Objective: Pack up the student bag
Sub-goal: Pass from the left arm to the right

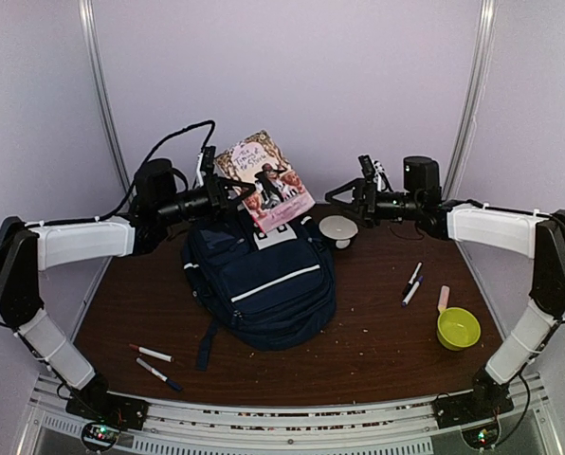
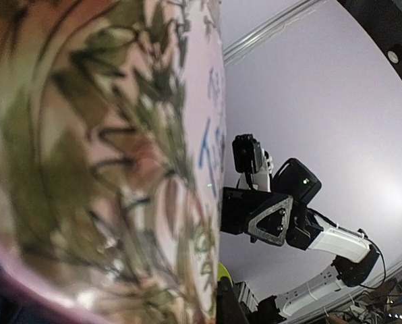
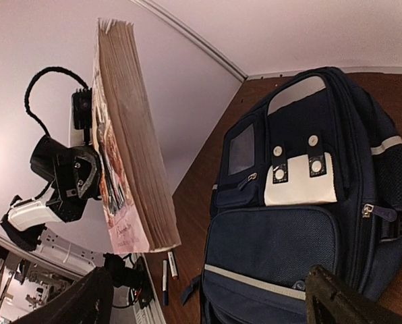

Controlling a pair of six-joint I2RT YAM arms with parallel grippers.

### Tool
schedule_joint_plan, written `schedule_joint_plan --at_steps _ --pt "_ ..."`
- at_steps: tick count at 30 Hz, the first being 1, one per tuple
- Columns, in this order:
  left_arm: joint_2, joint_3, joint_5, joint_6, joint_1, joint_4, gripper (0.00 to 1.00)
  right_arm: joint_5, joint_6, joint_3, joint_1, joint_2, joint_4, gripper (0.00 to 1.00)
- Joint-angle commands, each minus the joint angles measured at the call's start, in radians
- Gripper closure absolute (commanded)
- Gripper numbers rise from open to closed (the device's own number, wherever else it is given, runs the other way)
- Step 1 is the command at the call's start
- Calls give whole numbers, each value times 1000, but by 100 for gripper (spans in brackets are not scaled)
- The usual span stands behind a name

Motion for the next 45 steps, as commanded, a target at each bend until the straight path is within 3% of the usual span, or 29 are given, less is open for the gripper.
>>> schedule_joint_plan --at_steps 1,5,10,18,20,23,26,29,45 --pt "-46 36 179 52 -4 -38 100 -146 -33 2 12 -40 95 0" --pt "-53 42 241 55 -10 -57 100 -211 11 84 34 36 66 11" --pt "-41 47 281 42 -28 -44 100 -276 244 19 89 82 382 15" --pt "23 59 349 -93 -49 127 100 -304 267 2 170 99 395 19" --pt "25 72 333 -53 -45 50 100 -329 353 -13 172 95 500 26" --pt "13 126 275 129 -40 -233 100 -352 456 -49 168 80 641 38" --pt "3 179 207 270 -39 -455 100 -343 386 -76 163 34 549 43" --pt "-9 184 139 303 -27 -530 100 -336 261 -75 165 -8 380 48" --pt "-77 133 14 315 -9 -569 100 -304 56 -56 193 -26 97 76"
